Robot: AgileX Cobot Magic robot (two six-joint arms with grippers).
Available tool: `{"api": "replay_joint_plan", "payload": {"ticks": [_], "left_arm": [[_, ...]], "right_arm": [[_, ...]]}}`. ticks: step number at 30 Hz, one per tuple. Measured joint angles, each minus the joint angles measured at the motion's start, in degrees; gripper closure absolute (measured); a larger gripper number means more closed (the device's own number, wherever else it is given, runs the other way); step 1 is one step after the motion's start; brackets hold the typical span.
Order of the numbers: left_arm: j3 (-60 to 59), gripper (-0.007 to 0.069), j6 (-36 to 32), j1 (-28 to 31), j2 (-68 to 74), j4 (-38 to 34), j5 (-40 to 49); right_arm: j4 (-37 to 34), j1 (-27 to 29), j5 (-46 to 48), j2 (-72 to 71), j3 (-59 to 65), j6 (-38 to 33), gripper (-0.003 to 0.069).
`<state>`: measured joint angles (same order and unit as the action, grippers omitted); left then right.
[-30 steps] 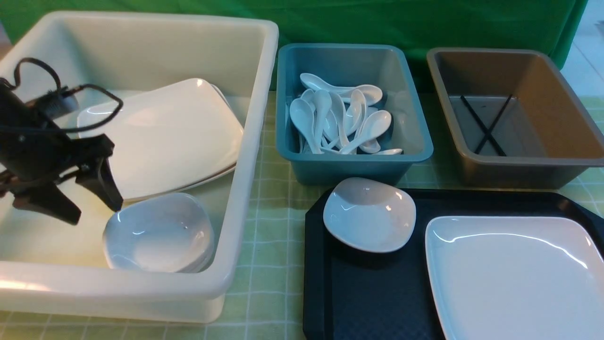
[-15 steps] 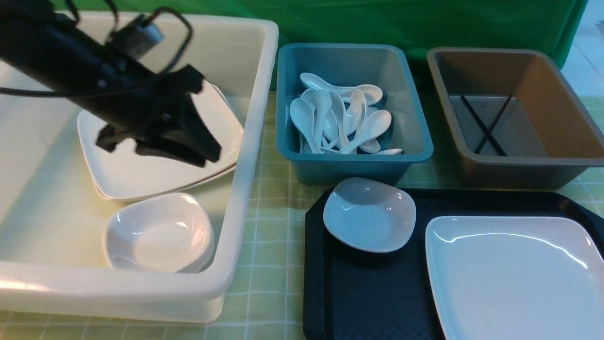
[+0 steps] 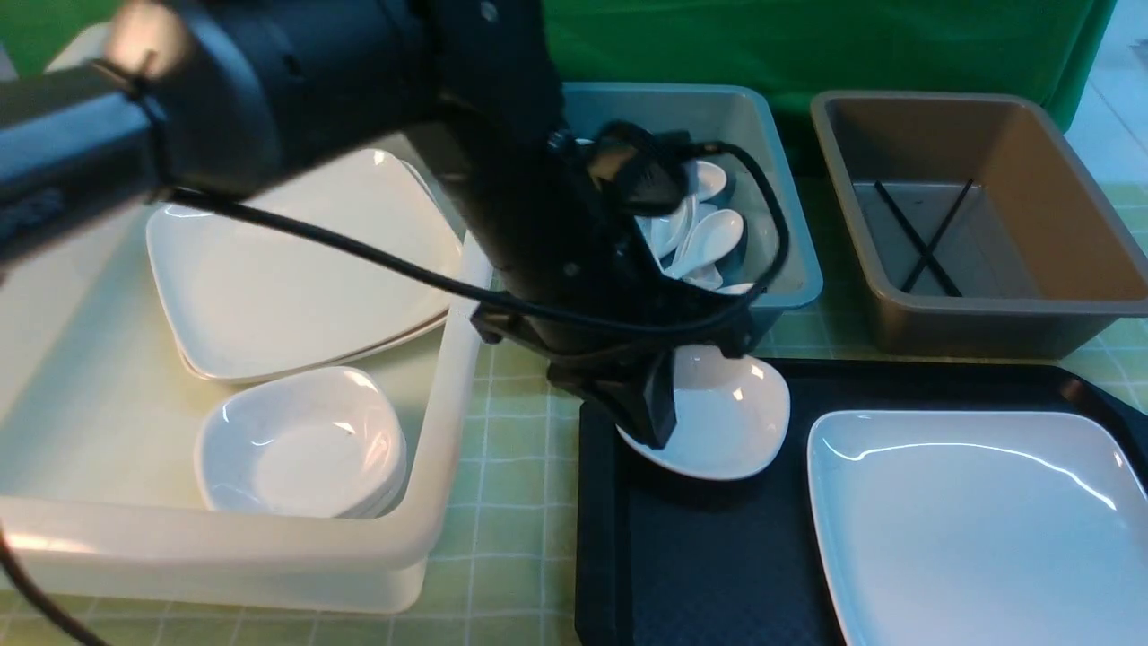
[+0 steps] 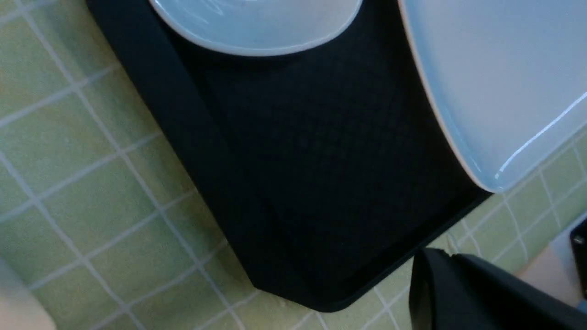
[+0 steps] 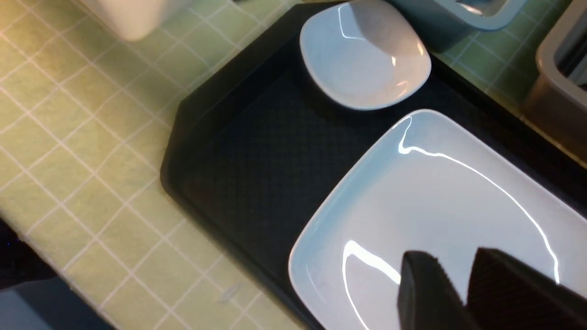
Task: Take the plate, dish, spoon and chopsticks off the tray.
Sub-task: Use the left arm to grab a small plate from the dinner plate
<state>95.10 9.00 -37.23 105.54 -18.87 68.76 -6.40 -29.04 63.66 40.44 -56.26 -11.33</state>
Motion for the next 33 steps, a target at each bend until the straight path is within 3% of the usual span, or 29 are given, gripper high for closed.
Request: {"api": "replay_joint_plan", "payload": {"ticks": [8,12,15,18,23,24,31,33], "left_arm": [[5.2,0.0398,4.92,-1.64,10.1,0.58,-0.76],[5.38,0.027,12.2,-1.69,13.65,0.16,-1.97],[5.38,0.0226,15.34,-1.98,14.76,-0.76,-4.31],[5.38,0.0213,19.8,-2.31,14.96,-1.18,-6.52],[5.49,0.0218,34.8,-2.53,15.02,0.2,-12.05],[5.49,0.0219,35.31,-2.53,15.02,0.26,-12.18],[5.49,0.0284,55.84,-3.92,15.55,1.31,-15.26],[5.49,0.0288,58.18,-3.97,15.55,1.72,-14.94]], "right_arm": [[0.0,0.0,0.04,0.0,0.0,-0.25,0.0501],[0.0,0.0,0.04,0.0,0.0,-0.3,0.0495],[0.0,0.0,0.11,0.0,0.0,-0.3,0.0491],[0.0,0.0,0.06,0.0,0.0,-0.3,0.0488],[0.0,0.0,-0.3,0.0,0.0,-0.3,0.0482],[0.0,0.0,-0.3,0.0,0.0,-0.3,0.0482],[0.03,0.0,-3.2,0.0,0.0,-0.3,0.047],[0.03,0.0,-3.2,0.0,0.0,-0.3,0.0468]]}}
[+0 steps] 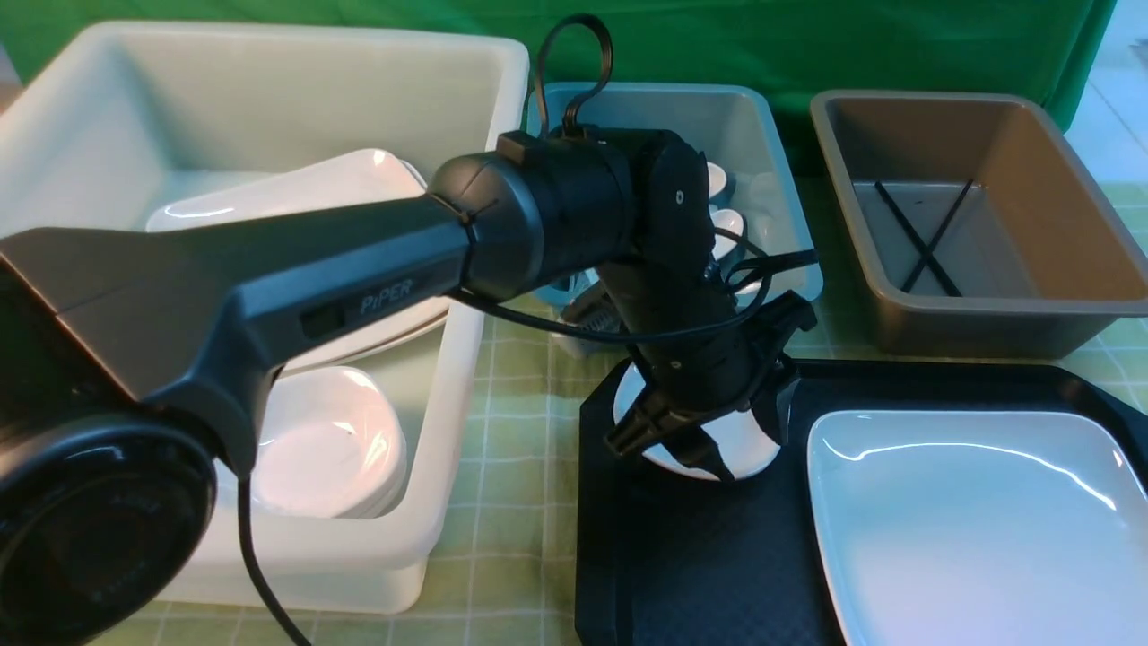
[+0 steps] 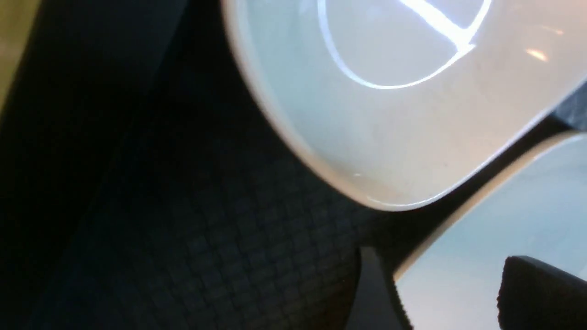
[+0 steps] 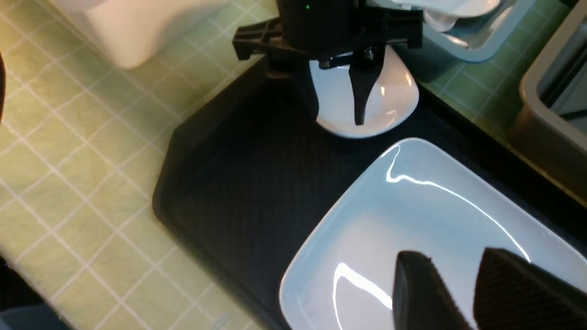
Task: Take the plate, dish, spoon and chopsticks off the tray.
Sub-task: Use the left arm to grab a small plate from the dinner plate
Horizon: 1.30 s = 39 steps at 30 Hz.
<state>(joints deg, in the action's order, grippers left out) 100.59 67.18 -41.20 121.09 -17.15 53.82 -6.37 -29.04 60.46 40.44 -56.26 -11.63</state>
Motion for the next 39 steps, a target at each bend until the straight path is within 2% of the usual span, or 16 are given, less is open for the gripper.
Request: {"api": "replay_joint_plan", "payload": {"ticks": [3,7,15,25,33,39], "left_arm": [[0.07,0.0291,6.59,0.0,0.0,2.62,3.8],[0.07,0.0291,9.41,0.0,0.0,5.82,6.05],[0.07,0.0291,14.3,0.0,0.45,6.2,3.25],[0.07,0.0291,17.03,0.0,4.32,2.95,1.17],[0.07,0.0291,21.8,0.0,4.52,9.89,0.73],[0.07,0.0309,22.95,0.0,4.56,11.53,-2.14]], "right_arm": [[0.0,0.0,0.39,0.0,0.0,0.0,0.0462],[0.0,0.0,1.41,0.0,0.0,0.0,0.0461],[0.0,0.0,2.61,0.0,0.0,0.0,0.0458],[0.0,0.0,2.85,0.0,0.0,0.0,0.0449],[0.0,0.0,3.24,0.0,0.0,0.11,0.0443],[0.0,0.0,3.24,0.0,0.0,0.11,0.0437]]}}
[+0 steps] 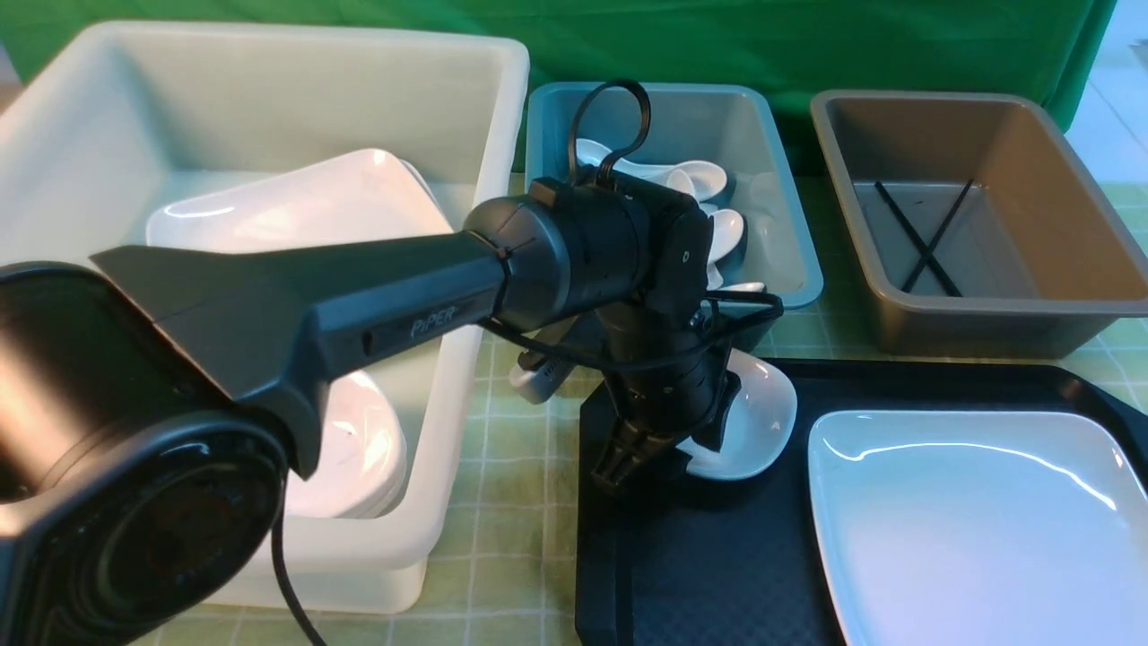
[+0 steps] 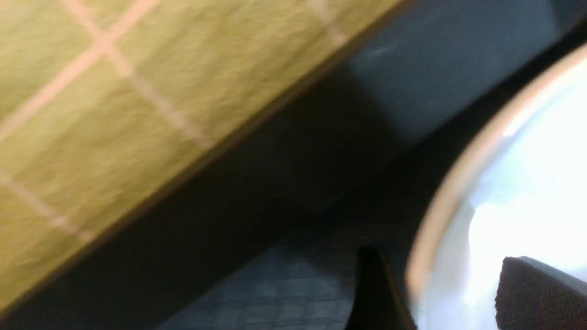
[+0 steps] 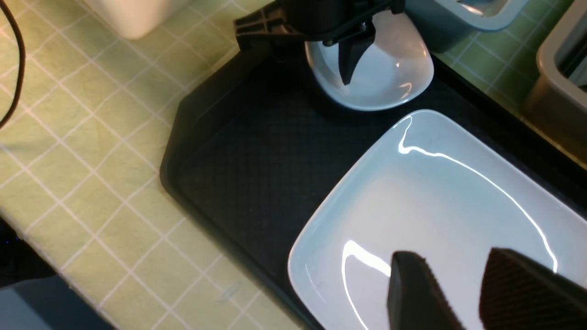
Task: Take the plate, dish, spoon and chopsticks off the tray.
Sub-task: Use the left arm to grab a small plate from the dinner plate
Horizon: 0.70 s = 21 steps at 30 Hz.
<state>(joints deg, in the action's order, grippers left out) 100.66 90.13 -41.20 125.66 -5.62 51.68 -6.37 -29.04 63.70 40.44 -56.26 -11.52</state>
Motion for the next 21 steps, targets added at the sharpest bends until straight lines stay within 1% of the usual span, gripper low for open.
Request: {"api": "replay_joint_plan", "payload": {"ticks": [2,5,6,9,11,13,15,21], "left_arm": [[0.0,0.0356,-1.4,0.0,0.0,-0.22,-0.54],[0.0,0.046,-5.07,0.0,0.0,-1.3,-0.54],[0.0,0.0477,-5.8,0.0,0.0,-1.38,-0.54],[0.0,0.0573,-10.6,0.31,-0.21,-1.77,-1.15],[0.0,0.0589,-14.02,0.31,-0.59,-2.16,-1.7],[0.04,0.059,-16.66,0.31,-1.05,-2.21,-1.67],[0.04,0.0592,-18.14,0.31,-1.26,-2.33,-1.1],[0.04,0.0596,-24.28,0.14,-2.61,-2.42,4.08]], "right_arm": [[0.0,0.0,0.0,0.0,0.0,0.0,0.0431],[0.0,0.0,0.0,0.0,0.0,0.06,0.0427],[0.0,0.0,0.0,0.0,0.0,0.06,0.0426],[0.0,0.0,0.0,0.0,0.0,0.06,0.0424],[0.0,0.0,0.0,0.0,0.0,0.06,0.0423],[0.0,0.0,0.0,0.0,0.0,0.06,0.0423],[0.0,0.0,0.0,0.0,0.0,0.06,0.0421],[0.0,0.0,0.0,0.0,0.0,0.06,0.0421]]}}
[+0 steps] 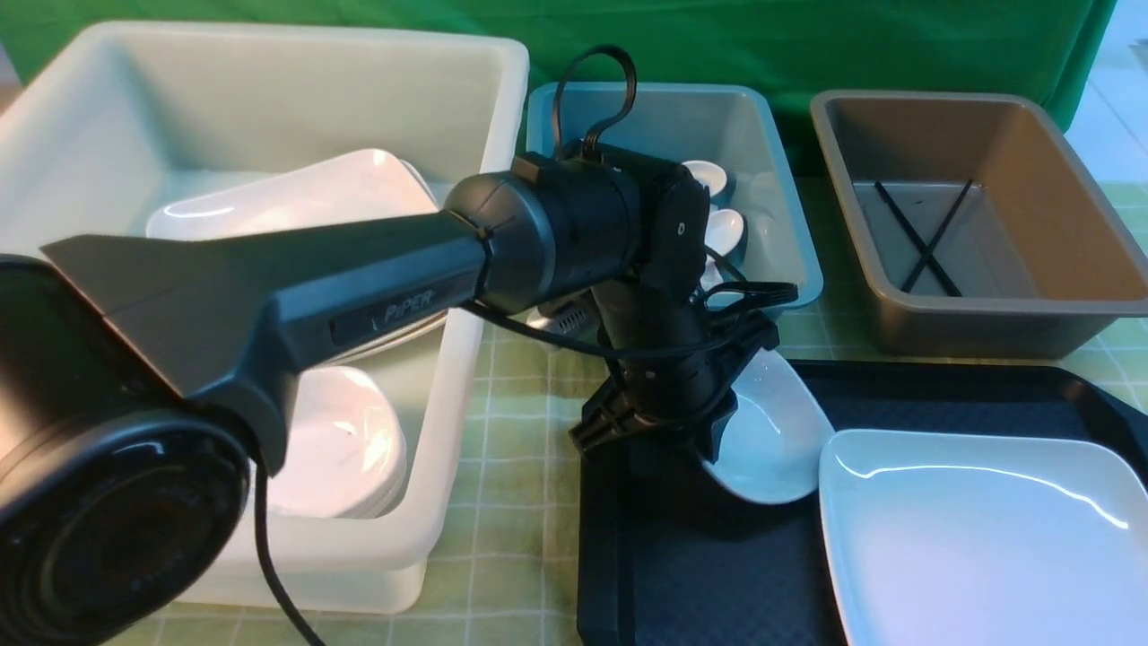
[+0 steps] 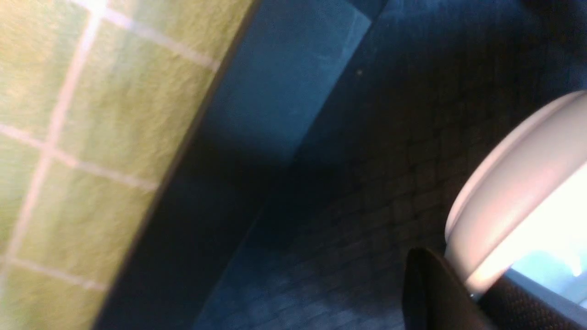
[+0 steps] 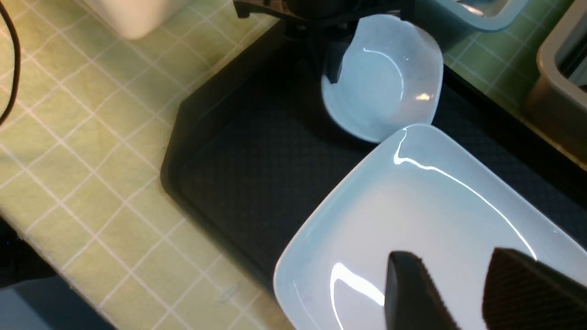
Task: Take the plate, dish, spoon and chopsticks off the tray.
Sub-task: Use the left arm to grab a small plate from the dinner plate, then use the left arm to put the small plate into the large storage box on the left
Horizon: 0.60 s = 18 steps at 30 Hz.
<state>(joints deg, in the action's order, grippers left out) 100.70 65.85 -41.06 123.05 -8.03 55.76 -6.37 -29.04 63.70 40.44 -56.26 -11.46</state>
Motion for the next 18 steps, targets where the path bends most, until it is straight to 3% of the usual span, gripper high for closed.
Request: {"api": "replay_joint_plan", "payload": {"ticks": [18], "left_arm": [[0.01,0.061,-16.4,2.12,-7.18,1.48,2.56]], "right_arm": [[0.0,0.0,0.0,0.0,0.0,0.0,0.0419]]}}
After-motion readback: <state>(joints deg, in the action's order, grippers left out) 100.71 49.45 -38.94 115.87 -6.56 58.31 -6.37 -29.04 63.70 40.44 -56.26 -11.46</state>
